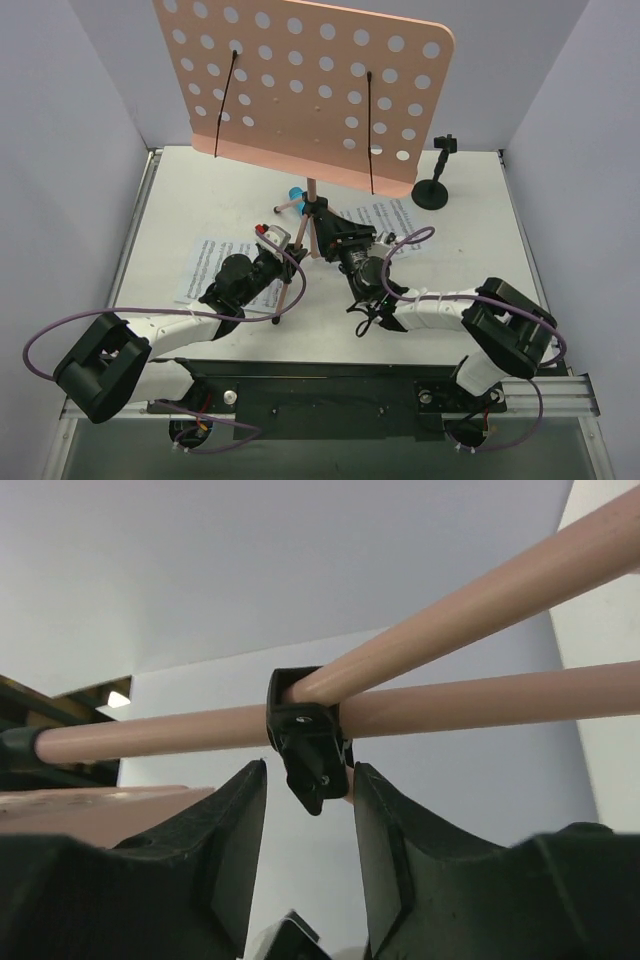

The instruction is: Set up the instrument practice props

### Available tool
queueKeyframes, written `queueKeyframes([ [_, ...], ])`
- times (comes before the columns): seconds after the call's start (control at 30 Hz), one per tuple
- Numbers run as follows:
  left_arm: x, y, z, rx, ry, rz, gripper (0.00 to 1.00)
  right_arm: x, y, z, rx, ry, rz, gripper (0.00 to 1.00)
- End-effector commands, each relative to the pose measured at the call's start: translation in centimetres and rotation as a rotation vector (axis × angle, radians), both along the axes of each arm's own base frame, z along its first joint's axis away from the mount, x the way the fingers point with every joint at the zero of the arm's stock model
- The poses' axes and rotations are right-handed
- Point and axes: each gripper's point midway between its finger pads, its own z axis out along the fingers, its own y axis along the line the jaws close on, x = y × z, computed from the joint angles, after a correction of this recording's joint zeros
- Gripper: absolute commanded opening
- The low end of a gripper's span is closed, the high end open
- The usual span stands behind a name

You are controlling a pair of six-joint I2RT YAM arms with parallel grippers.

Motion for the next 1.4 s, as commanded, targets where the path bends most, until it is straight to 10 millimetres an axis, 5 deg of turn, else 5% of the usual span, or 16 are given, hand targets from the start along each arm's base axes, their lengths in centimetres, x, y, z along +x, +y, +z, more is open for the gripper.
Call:
queueKeyframes([
  [0.0,-0.5,-0.9,2.7,-0.005,-0.112,-0.066,0.00,-2.0,-1.2,5.4,-0.082,-0.232,0.017,0.45],
  [0.23,-0.3,-0.8,2.7,-0.008,-0.098,-0.054,0.00,-3.3,-4.8,2.4,-0.658,-0.343,-0.034,0.59],
  [0.33,-0.1,-0.6,2.7,-0.016,-0.092,-0.037,0.00,-5.0,-5.3,4.0,-1.083,-0.548,-0.009,0.59],
  [0.4,-0.1,-0.6,2.9,-0.024,-0.089,-0.036,0.00,-5.1,-6.0,1.7,-1.453,-0.525,0.117,0.63],
  [0.43,-0.1,-0.7,2.8,-0.026,-0.083,-0.039,0.00,-5.1,-6.9,0.9,-1.559,-0.458,0.175,0.83],
  [0.5,-0.2,-0.8,2.8,-0.026,-0.075,-0.048,0.00,-4.7,-8.2,-0.7,-1.654,-0.390,0.260,0.97],
  [0.77,-0.1,-1.1,2.9,-0.026,-0.069,-0.061,0.00,-4.6,-8.1,-1.3,-1.973,-0.677,0.380,0.67],
  [0.97,0.0,-1.1,2.7,-0.018,-0.066,-0.059,0.00,-5.1,-6.3,-3.1,-2.383,-1.123,0.319,0.62],
  [1.17,0.0,-1.2,2.5,-0.014,-0.061,-0.062,0.00,-5.6,-3.5,-3.9,-2.382,-1.340,0.289,0.55],
  [1.37,-0.1,-1.2,2.7,-0.017,-0.063,-0.067,0.00,-5.0,-2.8,-3.8,-2.339,-1.305,0.246,0.53],
])
